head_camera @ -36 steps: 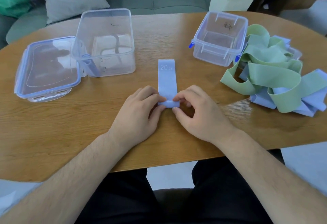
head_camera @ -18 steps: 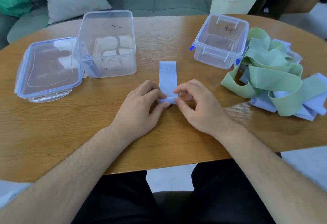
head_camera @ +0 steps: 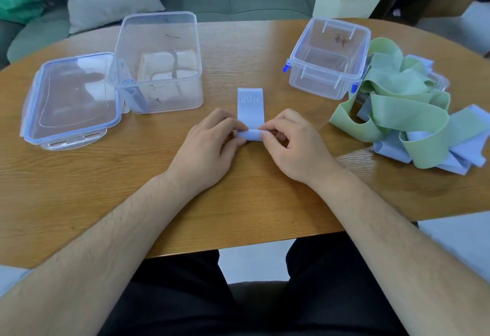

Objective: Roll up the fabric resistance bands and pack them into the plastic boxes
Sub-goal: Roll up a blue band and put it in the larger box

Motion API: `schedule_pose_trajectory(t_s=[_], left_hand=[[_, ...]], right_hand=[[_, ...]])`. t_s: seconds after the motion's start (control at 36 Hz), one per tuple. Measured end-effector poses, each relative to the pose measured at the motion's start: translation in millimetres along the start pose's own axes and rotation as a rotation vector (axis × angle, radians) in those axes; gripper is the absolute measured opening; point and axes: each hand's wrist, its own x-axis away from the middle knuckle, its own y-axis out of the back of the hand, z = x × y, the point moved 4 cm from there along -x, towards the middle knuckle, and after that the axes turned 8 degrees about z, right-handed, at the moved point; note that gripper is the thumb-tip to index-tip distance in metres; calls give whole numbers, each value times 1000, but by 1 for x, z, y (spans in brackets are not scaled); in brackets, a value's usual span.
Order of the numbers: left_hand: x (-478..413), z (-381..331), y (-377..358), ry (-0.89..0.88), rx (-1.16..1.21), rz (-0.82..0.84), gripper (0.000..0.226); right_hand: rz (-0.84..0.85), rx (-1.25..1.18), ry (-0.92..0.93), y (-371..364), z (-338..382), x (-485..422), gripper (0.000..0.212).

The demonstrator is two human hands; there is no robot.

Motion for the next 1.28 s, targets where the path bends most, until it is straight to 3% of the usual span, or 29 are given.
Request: schedule_pose_trajectory(t_s=[0.36, 0.78, 1.03, 1.28], left_hand=[[-22, 4, -4, 44, -53, -13, 33], [-13, -7, -1, 37, -75, -3, 18], [27, -28, -4, -103, -100, 16, 12], [15, -18, -6, -20, -123, -76, 21]], right_hand=[[-5, -8, -3, 3, -6, -13, 15], [-1, 51, 58, 1, -3, -8, 20], [31, 93, 115, 4, 10, 31, 11], [-25, 100, 150, 6, 13, 30, 18]])
